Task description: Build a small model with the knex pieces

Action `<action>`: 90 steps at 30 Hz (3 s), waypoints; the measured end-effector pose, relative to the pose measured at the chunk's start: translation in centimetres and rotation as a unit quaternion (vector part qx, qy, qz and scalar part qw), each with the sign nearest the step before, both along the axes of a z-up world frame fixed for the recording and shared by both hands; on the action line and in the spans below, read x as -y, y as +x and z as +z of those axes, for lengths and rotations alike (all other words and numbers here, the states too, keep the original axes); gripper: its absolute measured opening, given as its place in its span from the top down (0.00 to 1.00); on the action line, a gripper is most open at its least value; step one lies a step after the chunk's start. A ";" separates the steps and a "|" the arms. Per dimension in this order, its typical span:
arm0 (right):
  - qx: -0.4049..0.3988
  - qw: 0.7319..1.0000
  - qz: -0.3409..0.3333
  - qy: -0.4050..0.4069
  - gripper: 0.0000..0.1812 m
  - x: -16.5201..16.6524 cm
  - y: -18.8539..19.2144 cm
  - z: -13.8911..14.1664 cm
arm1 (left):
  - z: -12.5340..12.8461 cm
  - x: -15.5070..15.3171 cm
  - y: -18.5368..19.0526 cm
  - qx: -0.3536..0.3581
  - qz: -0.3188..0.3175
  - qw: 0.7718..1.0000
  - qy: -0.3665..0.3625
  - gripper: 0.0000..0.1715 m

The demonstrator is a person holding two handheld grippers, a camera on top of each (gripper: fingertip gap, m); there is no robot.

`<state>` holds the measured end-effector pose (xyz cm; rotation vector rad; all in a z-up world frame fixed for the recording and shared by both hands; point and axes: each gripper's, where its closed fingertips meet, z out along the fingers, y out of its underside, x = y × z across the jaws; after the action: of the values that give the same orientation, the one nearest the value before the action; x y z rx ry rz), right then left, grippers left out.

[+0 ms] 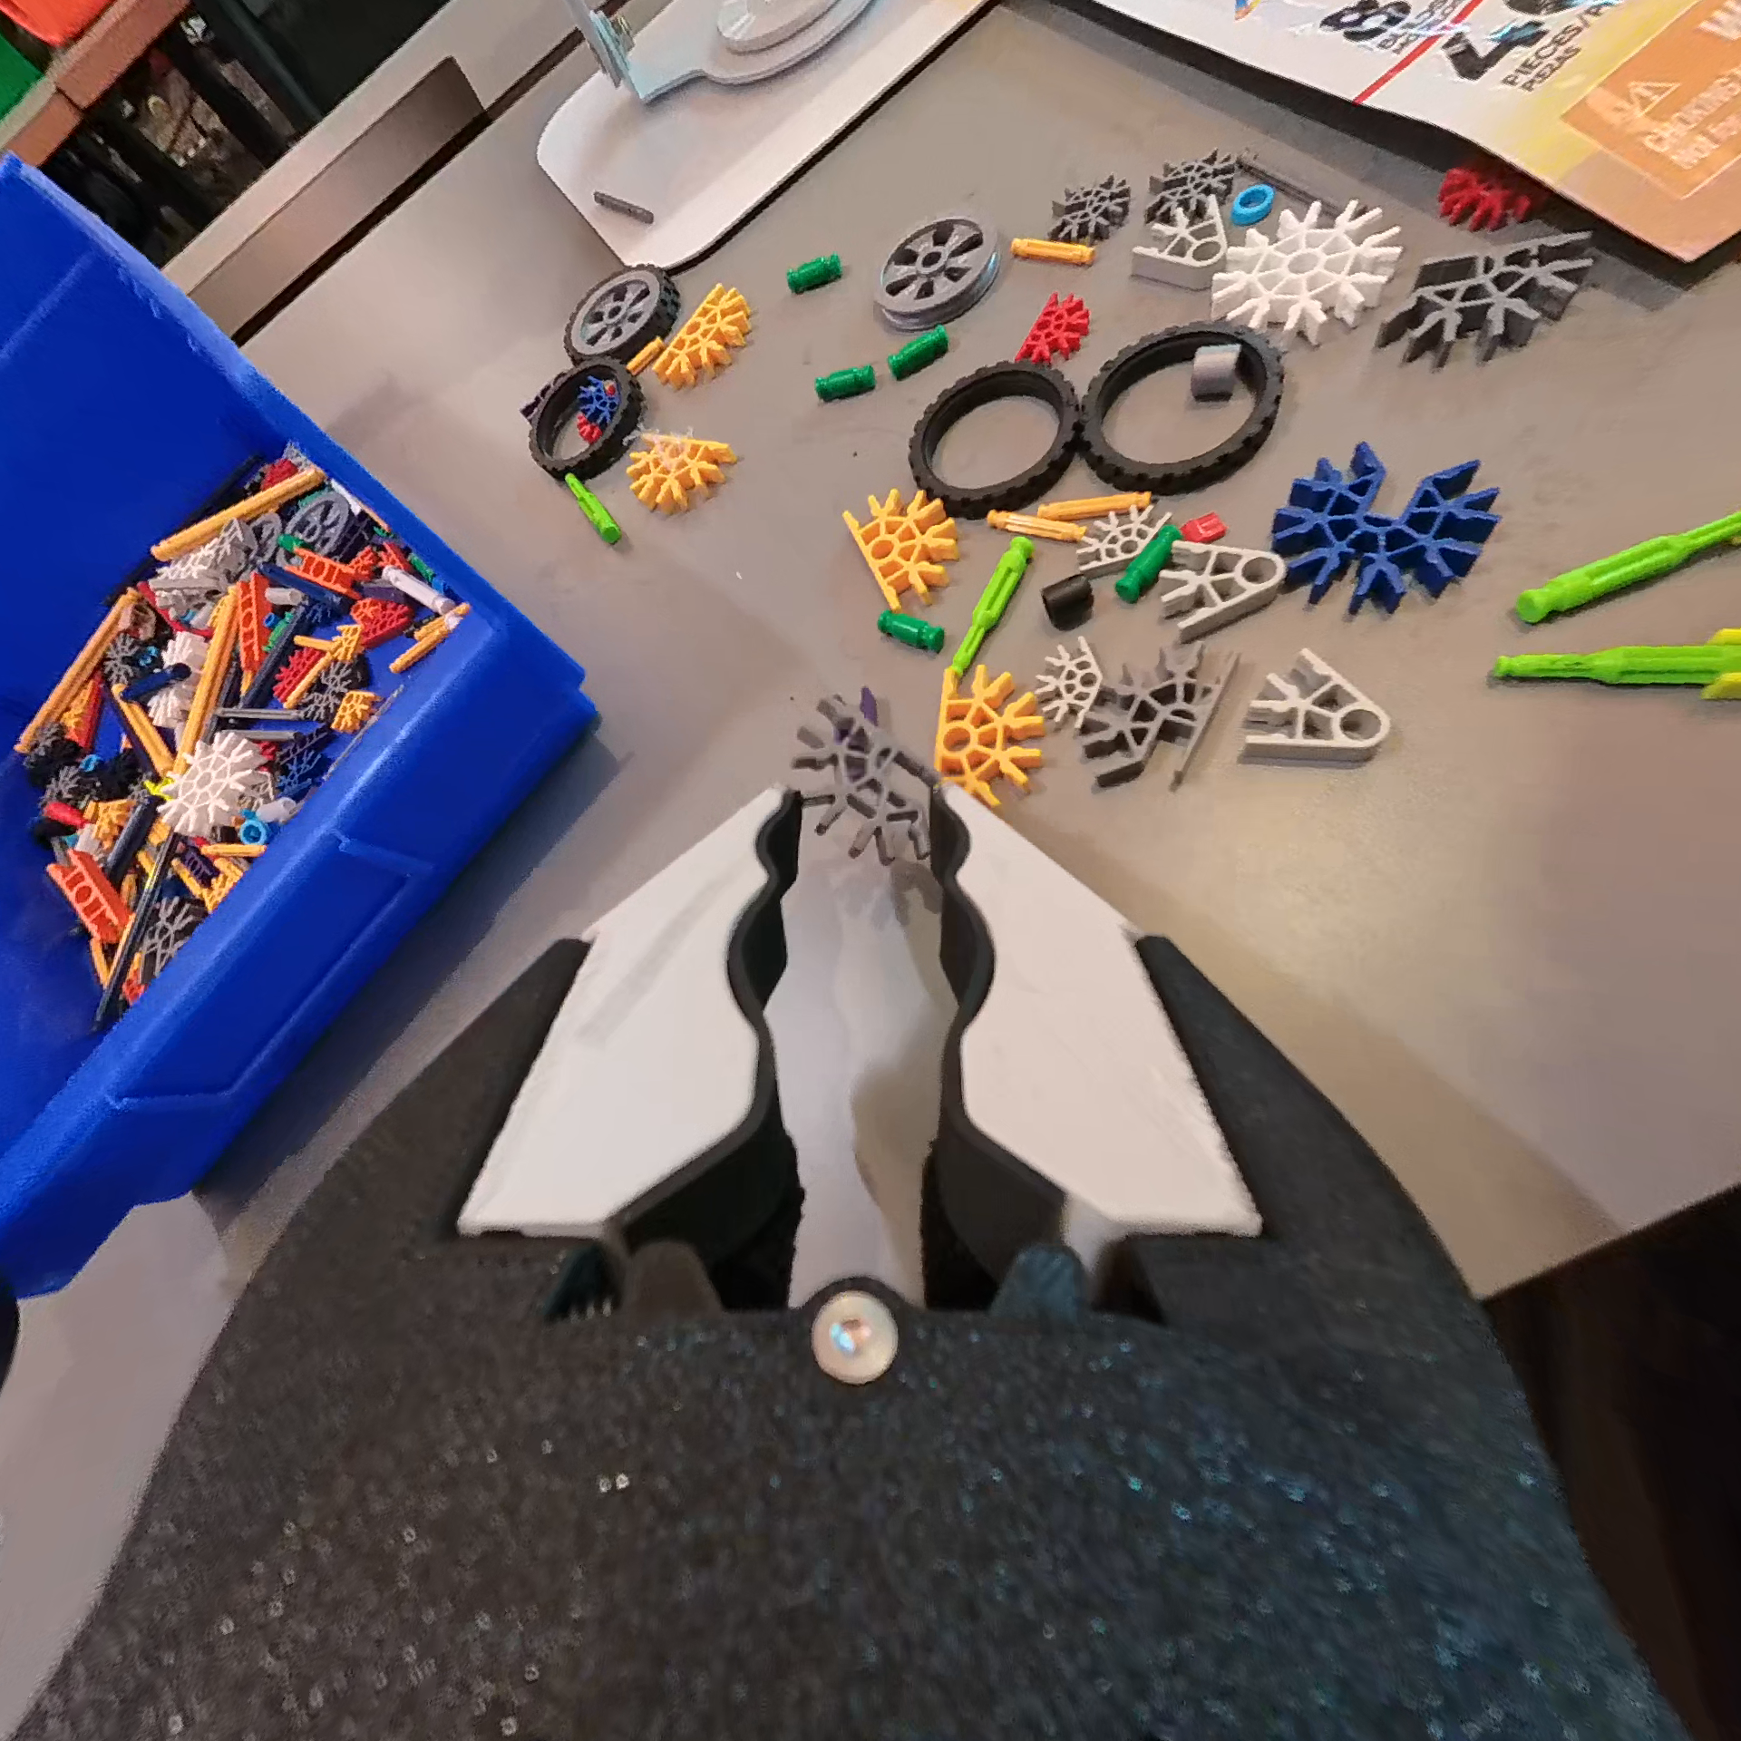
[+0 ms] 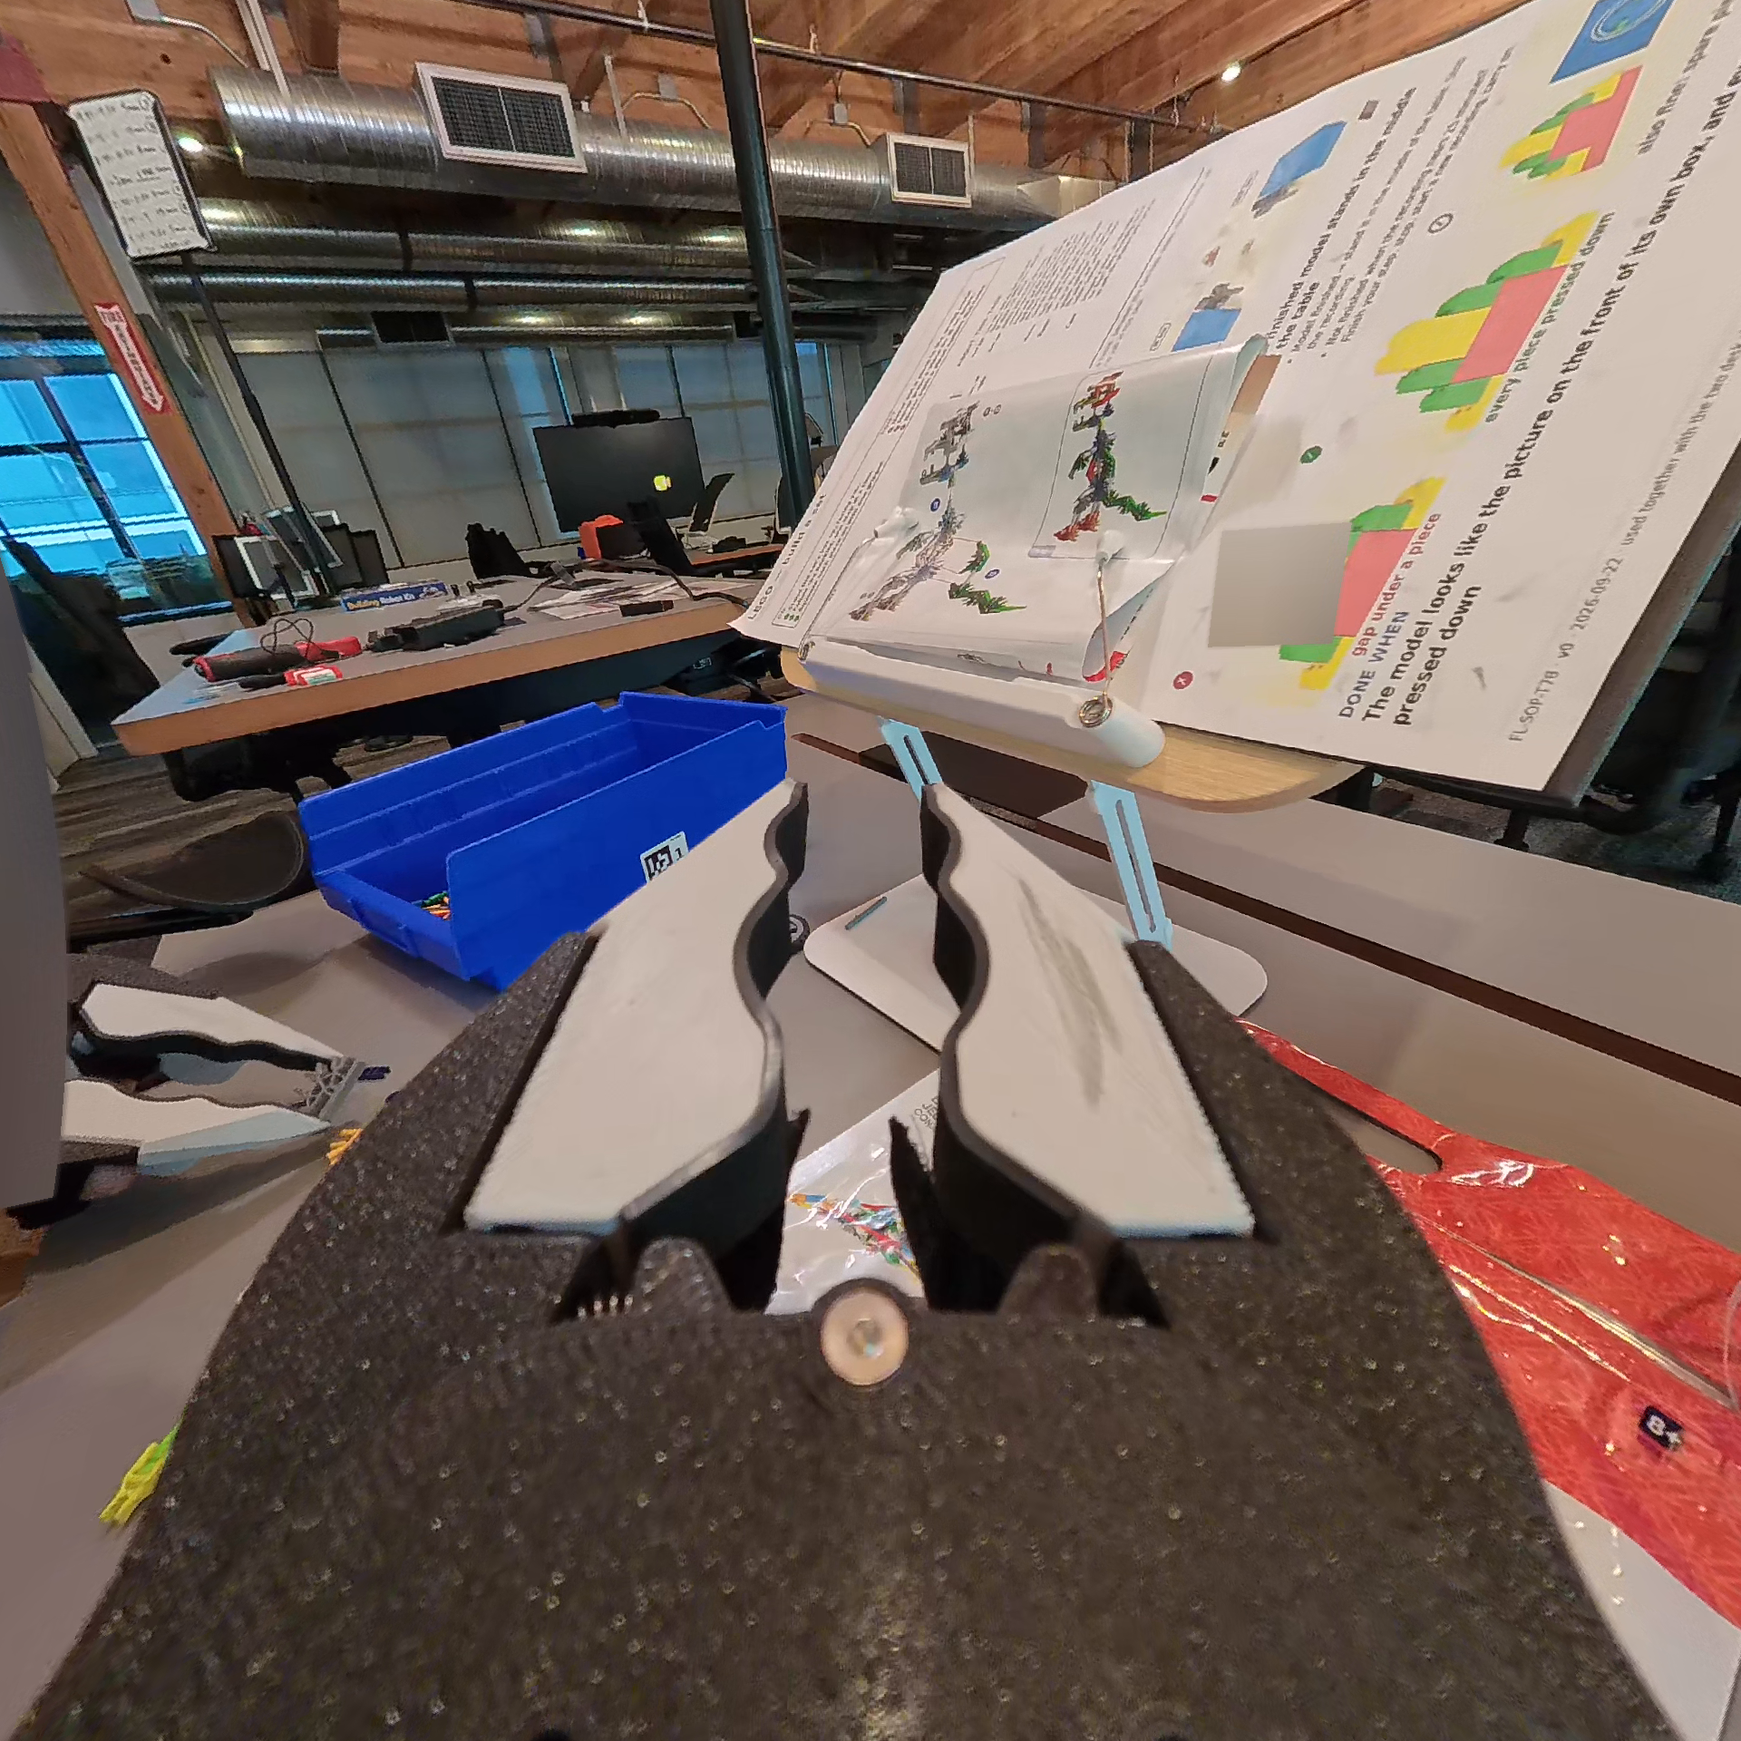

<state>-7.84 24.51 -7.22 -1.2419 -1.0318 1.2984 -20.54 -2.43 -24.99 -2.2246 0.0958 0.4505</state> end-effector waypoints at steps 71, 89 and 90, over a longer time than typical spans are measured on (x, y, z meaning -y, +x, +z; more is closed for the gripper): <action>0.124 0.987 0.069 0.071 0.87 4.9 -3.0 -5.8 | -0.9 0.5 0.5 0.021 0.006 1.000 -0.010 0.80; 0.170 0.881 0.141 0.419 0.87 15.8 -4.3 -11.8 | -1.0 0.5 0.3 0.022 0.015 1.000 -0.009 0.80; 0.172 0.870 0.149 0.437 0.87 16.4 -4.2 -12.2 | -1.0 0.5 0.3 0.023 0.015 1.000 -0.009 0.80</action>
<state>-12.04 8.08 -19.47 -0.6117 -1.8571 0.6478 -20.28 -2.91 -25.97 -2.2553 0.0425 0.4173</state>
